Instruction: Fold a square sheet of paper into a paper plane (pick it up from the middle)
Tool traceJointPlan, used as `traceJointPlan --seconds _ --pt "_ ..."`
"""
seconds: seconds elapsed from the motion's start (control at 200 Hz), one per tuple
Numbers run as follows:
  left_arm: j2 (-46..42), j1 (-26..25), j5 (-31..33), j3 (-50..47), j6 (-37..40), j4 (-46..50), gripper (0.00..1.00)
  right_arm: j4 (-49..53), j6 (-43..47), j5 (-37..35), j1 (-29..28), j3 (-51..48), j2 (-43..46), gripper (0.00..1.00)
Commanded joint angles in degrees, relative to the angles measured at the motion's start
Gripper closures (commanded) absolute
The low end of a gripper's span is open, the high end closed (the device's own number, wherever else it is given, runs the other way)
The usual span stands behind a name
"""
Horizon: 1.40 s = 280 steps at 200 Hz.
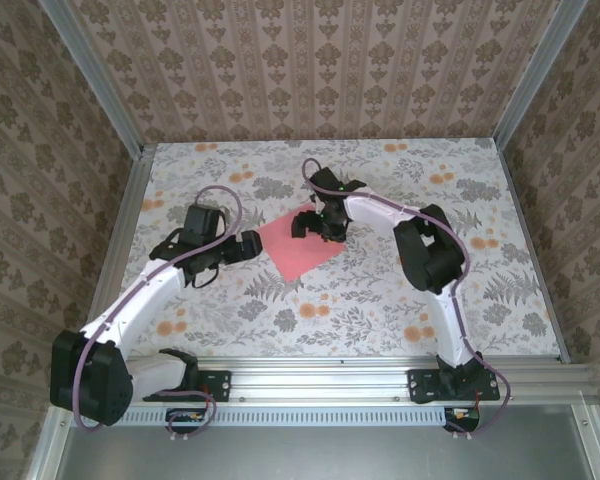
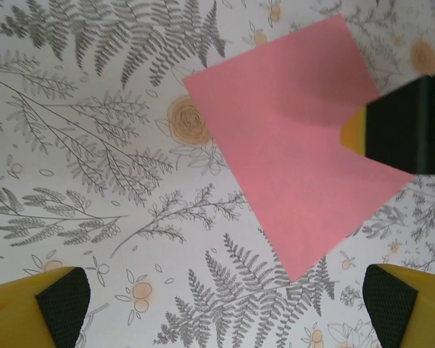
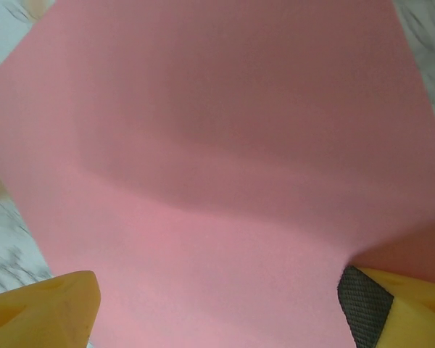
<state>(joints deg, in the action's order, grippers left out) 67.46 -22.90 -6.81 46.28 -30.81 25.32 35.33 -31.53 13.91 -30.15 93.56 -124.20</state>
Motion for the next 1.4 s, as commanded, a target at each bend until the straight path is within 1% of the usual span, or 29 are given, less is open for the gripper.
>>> traceJointPlan --seconds 0.0,0.035,0.05,0.13,0.26,0.325,0.395,0.43,0.48,0.54,0.585,0.63,0.67,0.705,0.755,0.78,0.81,0.845,0.935,1.025,1.085,1.15,1.395 --pt "0.97 -2.80 2.30 1.56 -1.36 0.01 0.00 0.77 -1.62 -5.83 0.59 -12.78 6.83 0.12" --pt "1.24 -2.94 2.73 1.57 -1.73 -0.20 0.00 -0.37 -2.60 -6.88 0.77 -17.02 9.63 0.12" --pt "1.34 -4.59 2.78 1.54 -1.90 -0.27 0.00 -0.84 -2.93 -7.14 0.84 -18.40 10.85 0.13" --pt "2.08 -6.66 2.69 1.49 -2.70 -1.72 0.00 -3.02 -4.73 -7.93 0.88 -26.45 16.50 0.13" --pt "3.83 -9.45 3.54 2.85 -2.81 -1.77 0.00 -3.36 -4.77 -9.98 0.79 -33.15 23.68 0.13" --pt "4.40 -10.36 4.22 3.45 -2.76 -1.37 0.00 -2.37 -2.84 -10.94 0.64 -33.01 26.54 0.12" --pt "4.14 -11.02 5.59 3.51 -3.23 -1.09 0.00 -0.14 1.35 -12.06 0.28 -30.53 28.56 0.09" --pt "3.80 -11.12 6.44 3.39 -3.66 -0.94 0.00 1.92 2.87 -14.56 0.06 -28.60 29.23 0.06" --pt "3.07 -11.12 7.49 2.97 -4.48 -0.80 0.00 4.91 5.42 -18.30 -0.36 -26.11 30.23 0.01" --pt "1.65 -11.12 8.82 1.96 -5.58 -1.07 0.00 6.60 7.93 -23.51 -0.69 -24.31 31.87 0.00" --pt "0.43 -11.12 9.47 0.90 -6.39 -1.85 0.00 4.91 10.27 -24.51 -0.70 -24.27 33.64 0.00" --pt "-0.68 -10.99 10.01 -0.19 -6.96 -2.66 0.00 3.77 9.68 -26.90 -0.55 -24.07 35.35 0.00" --pt "-1.45 -10.88 10.29 -0.91 -7.24 -3.21 0.00 2.97 9.08 -27.10 -0.15 -24.24 36.28 0.00" --pt "-1.82 -10.86 10.57 -1.22 -7.47 -3.22 0.00 1.96 9.75 -23.54 0.82 -24.55 36.91 0.00" --pt "-2.09 -10.70 11.01 -1.56 -7.89 -3.30 0.00 2.11 11.26 -15.82 2.66 -23.50 36.28 0.00" --pt "-2.15 -10.60 10.98 -1.76 -8.11 -3.57 0.00 2.82 11.50 -12.46 3.20 -22.36 35.41 0.02" --pt "-2.16 -10.59 10.90 -2.04 -8.51 -3.84 0.00 4.63 12.24 -10.17 3.30 -20.66 33.72 0.06" --pt "-2.22 -10.50 10.77 -2.38 -9.05 -4.04 0.00 7.60 13.25 -9.24 2.98 -18.33 31.39 0.09" --pt "-3.09 -10.56 10.55 -3.54 -10.66 -4.64 0.00 14.18 10.87 -13.45 1.97 -14.11 26.09 0.11" --pt "-4.47 -10.44 10.92 -5.15 -11.64 -5.58 0.00 15.61 7.20 -14.78 0.46 -13.26 23.20 0.11" --pt "-4.87 -10.24 10.76 -5.80 -11.81 -5.94 0.00 17.13 3.76 -17.06 -0.45 -12.32 20.85 0.11" --pt "-4.64 -10.02 10.12 -5.88 -11.68 -6.45 0.00 17.49 1.95 -19.09 -1.24 -11.88 18.62 0.11" --pt "-3.09 -10.06 8.11 -5.59 -10.71 -7.06 0.00 17.81 2.67 -18.78 -2.94 -8.49 11.74 0.13"
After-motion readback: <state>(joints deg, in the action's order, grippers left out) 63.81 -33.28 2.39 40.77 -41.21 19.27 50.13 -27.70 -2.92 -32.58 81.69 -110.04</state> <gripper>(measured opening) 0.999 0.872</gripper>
